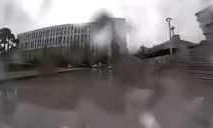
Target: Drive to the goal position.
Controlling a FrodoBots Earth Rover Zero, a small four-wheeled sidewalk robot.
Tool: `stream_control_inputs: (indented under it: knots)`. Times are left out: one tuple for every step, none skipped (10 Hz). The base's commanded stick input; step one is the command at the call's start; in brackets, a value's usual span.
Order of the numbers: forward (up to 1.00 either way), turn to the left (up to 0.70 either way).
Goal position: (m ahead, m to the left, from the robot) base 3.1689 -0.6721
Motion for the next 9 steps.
stream_control_inputs:
  knots:
    - [1.00, 0.00]
    - [1.00, -0.01]
    - [1.00, -0.10]
    - [1.00, -0.15]
    - [1.00, -0.12]
    - [1.00, 0.00]
    - [1.00, 0.00]
    - [1.00, 0.00]
    - [1.00, 0.00]
